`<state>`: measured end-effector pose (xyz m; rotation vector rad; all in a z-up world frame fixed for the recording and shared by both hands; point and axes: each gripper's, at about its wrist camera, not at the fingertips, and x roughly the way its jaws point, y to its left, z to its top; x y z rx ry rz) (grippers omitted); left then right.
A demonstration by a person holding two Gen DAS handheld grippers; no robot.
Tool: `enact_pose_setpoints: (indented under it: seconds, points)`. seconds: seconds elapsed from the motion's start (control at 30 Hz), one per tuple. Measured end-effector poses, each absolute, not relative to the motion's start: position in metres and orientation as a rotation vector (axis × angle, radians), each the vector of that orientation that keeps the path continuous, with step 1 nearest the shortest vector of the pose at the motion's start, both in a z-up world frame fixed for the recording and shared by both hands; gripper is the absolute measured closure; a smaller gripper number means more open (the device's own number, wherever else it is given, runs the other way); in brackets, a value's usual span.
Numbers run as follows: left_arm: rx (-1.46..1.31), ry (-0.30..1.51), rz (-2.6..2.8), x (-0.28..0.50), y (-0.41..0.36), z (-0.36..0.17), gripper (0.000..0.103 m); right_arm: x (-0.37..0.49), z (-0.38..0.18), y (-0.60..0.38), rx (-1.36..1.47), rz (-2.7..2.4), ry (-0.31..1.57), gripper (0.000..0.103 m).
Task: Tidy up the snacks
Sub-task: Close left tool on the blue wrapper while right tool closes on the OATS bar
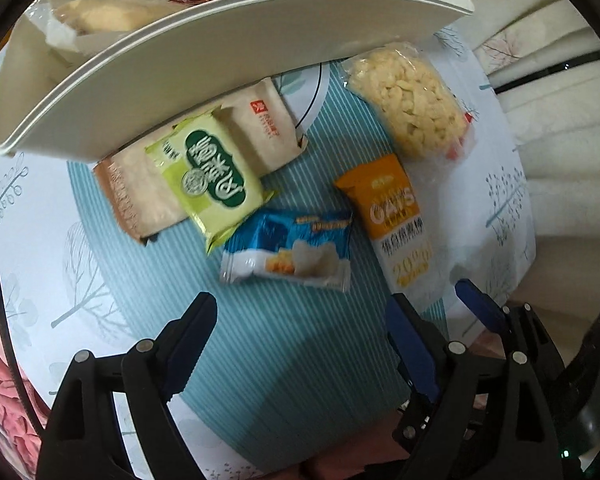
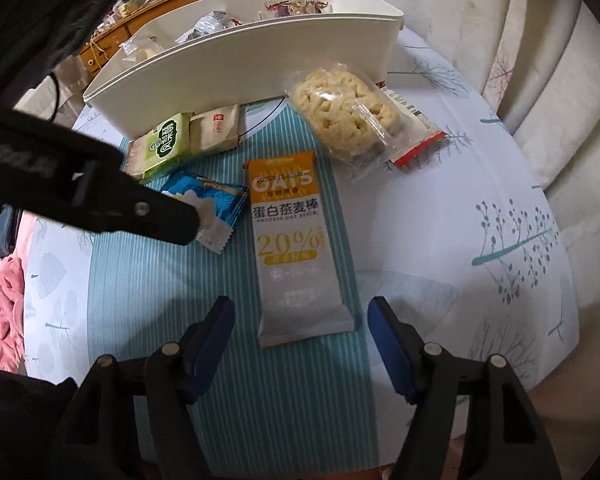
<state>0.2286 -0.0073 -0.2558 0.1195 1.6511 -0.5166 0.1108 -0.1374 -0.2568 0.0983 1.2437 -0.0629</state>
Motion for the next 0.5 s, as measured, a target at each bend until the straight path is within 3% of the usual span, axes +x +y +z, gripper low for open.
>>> enact_pose_setpoints:
  seconds: [0.23, 0.37, 0.5]
  points:
    - [0.12, 1.665, -0.472, 0.24, -0.017, -0.268, 0.018, 0.121, -0.262, -0.145, 0.087, 0.013, 1.264, 0.038]
    - [0.118, 1.666, -0.452, 0.244, -0.02, -0.273, 0.018, 0.128, -0.266, -0.149, 0.082, 0.043, 1.279, 0.048]
    - [0.131, 1.663, -0.43, 0.247, -0.02, -0.277, 0.031, 0.132, -0.269, -0.151, 0.08, 0.07, 1.29, 0.055]
